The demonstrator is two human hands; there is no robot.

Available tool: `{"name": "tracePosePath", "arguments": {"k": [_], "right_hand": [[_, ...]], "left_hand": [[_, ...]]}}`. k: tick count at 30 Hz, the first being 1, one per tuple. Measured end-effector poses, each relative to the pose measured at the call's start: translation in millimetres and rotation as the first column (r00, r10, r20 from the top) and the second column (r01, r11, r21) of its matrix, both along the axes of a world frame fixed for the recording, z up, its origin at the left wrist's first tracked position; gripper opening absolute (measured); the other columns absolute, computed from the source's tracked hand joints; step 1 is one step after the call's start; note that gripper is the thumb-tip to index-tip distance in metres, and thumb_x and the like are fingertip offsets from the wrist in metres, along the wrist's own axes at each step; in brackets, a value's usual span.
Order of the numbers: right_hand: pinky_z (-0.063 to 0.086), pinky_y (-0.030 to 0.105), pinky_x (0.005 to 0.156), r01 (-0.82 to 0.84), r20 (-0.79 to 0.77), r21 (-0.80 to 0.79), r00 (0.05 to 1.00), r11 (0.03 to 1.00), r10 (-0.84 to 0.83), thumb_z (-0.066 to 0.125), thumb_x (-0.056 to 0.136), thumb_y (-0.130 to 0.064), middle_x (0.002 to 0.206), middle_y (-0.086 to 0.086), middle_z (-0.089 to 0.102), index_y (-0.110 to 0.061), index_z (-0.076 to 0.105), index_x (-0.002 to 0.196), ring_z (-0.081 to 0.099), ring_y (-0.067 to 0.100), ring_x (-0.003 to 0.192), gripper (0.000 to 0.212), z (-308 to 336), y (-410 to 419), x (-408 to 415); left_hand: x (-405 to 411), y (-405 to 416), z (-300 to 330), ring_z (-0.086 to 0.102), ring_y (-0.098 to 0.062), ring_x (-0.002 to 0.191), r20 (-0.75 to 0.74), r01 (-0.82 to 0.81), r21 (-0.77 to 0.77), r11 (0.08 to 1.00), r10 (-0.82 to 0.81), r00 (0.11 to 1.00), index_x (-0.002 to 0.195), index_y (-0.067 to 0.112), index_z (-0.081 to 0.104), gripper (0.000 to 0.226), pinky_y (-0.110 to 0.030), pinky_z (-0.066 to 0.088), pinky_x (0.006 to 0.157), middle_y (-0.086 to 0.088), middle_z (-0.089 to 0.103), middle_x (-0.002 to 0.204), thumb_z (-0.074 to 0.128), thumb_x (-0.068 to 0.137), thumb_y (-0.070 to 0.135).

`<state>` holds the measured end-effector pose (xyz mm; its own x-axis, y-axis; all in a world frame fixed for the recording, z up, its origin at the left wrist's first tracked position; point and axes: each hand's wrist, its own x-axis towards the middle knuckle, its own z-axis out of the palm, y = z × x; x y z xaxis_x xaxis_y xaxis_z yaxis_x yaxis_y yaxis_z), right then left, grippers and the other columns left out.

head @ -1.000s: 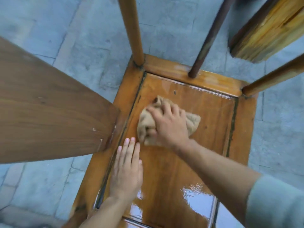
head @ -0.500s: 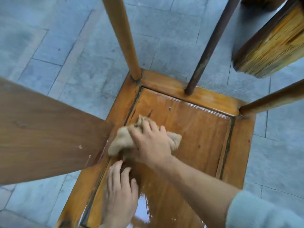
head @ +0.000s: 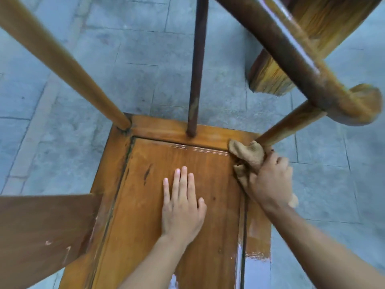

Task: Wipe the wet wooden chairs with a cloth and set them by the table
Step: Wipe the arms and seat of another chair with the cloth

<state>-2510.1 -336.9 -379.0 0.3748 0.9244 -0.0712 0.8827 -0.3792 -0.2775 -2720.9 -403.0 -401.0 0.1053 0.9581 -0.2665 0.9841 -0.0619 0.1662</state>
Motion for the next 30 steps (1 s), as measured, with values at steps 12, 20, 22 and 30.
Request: {"name": "tracePosePath", "arguments": {"k": [12,20,22,30], "right_hand": [[0.041,0.051,0.090,-0.334,0.148,-0.045,0.930,0.942,0.337,0.059,0.088,-0.041,0.128,0.014,0.053,-0.022,0.052,0.131,0.050,0.039,0.114,0.047,-19.5,121.0,-69.2],[0.045,0.051,0.091,-0.352,0.088,-0.060,0.930,0.934,0.356,0.048,0.096,-0.041,0.123,0.021,0.057,-0.013,0.052,0.132,0.054,0.044,0.110,0.046,-7.3,149.7,-70.8],[0.044,0.053,0.092,-0.359,0.100,-0.048,0.927,0.932,0.362,0.054,0.089,-0.038,0.125,0.021,0.055,-0.018,0.052,0.133,0.052,0.045,0.108,0.049,-5.1,117.5,-65.9],[0.047,0.043,0.081,-0.605,-0.097,0.084,0.786,0.792,0.610,0.076,0.083,-0.034,0.114,0.007,0.055,-0.027,0.059,0.129,0.050,0.031,0.095,0.050,-7.2,28.8,-107.6]], "left_hand": [[2.6,9.0,-26.1,0.012,-0.027,0.152,0.060,-0.008,0.134,0.991,0.000,0.998,0.152,0.002,0.032,0.078,-0.055,0.017,0.121,-0.014,0.020,0.163,0.047,0.086,0.041],[5.1,11.3,-22.1,0.012,-0.028,0.153,0.063,-0.015,0.136,0.991,0.007,0.998,0.151,0.003,0.033,0.081,-0.057,0.019,0.119,-0.014,0.021,0.163,0.051,0.083,0.042],[6.1,10.1,-21.3,0.013,-0.029,0.152,0.091,-0.017,0.142,0.990,0.004,0.996,0.150,0.001,0.035,0.082,-0.058,0.021,0.118,-0.016,0.022,0.162,0.054,0.081,0.041],[4.9,10.5,-18.2,0.040,-0.037,0.140,0.087,-0.048,0.105,0.993,0.039,0.995,0.140,-0.003,0.048,0.090,-0.055,0.022,0.114,-0.023,0.051,0.142,0.055,0.072,0.055]]}}
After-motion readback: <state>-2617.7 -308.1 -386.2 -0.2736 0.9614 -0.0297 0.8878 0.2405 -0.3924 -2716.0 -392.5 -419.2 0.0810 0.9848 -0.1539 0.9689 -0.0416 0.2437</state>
